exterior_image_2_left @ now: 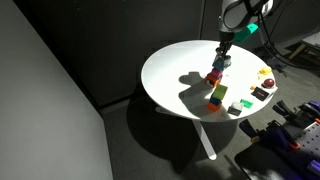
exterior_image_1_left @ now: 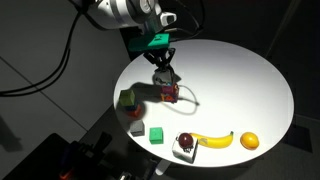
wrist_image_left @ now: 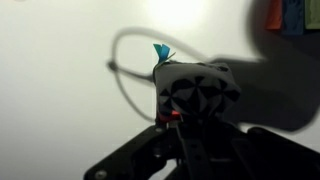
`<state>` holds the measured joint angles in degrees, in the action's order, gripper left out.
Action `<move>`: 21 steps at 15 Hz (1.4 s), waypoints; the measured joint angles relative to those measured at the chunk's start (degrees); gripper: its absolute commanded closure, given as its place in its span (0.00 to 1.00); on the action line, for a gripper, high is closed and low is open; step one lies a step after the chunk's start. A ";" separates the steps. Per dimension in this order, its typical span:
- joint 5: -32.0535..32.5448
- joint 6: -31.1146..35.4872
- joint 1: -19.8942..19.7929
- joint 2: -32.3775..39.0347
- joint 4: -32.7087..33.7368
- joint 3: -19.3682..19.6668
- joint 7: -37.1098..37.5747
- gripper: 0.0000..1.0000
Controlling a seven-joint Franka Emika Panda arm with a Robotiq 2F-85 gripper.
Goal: Put the middle soft toy block on the two stacked toy blocks
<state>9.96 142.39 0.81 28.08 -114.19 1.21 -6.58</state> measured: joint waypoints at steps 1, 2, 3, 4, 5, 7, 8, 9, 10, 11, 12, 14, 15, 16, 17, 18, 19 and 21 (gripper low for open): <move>0.00 0.06 0.00 0.21 0.07 0.03 0.03 0.93; 0.00 0.14 0.00 0.40 0.13 0.07 0.06 0.93; 0.00 0.20 0.00 0.57 0.20 0.11 0.12 0.93; 0.00 0.24 0.00 0.72 0.27 0.16 0.16 0.93; 0.00 0.28 0.00 0.88 0.37 0.20 0.21 0.93; 0.00 0.37 0.00 1.17 0.53 0.33 0.32 0.93; 0.00 0.38 0.00 1.37 0.66 0.39 0.37 0.93; 0.00 0.40 0.00 1.59 0.81 0.44 0.41 0.93; 0.00 0.43 0.00 1.79 0.92 0.49 0.48 0.93; 0.00 0.46 0.00 1.97 1.02 0.53 0.53 0.91; 0.00 0.47 0.00 2.13 1.13 0.57 0.57 0.73; 0.00 0.48 0.00 2.40 1.32 0.67 0.62 0.51; 0.00 0.48 0.00 2.52 1.41 0.72 0.66 0.45; 0.00 0.48 0.00 2.60 1.47 0.77 0.69 0.35; 0.00 0.49 0.00 2.67 1.52 0.80 0.70 0.27; 0.00 0.50 0.00 2.73 1.54 0.84 0.71 0.19; 0.00 0.51 0.00 2.77 1.54 0.88 0.73 0.11; 0.00 0.51 -0.01 2.85 1.54 1.03 0.91 0.00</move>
<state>9.96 142.90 0.81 30.93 -112.65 2.24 -5.68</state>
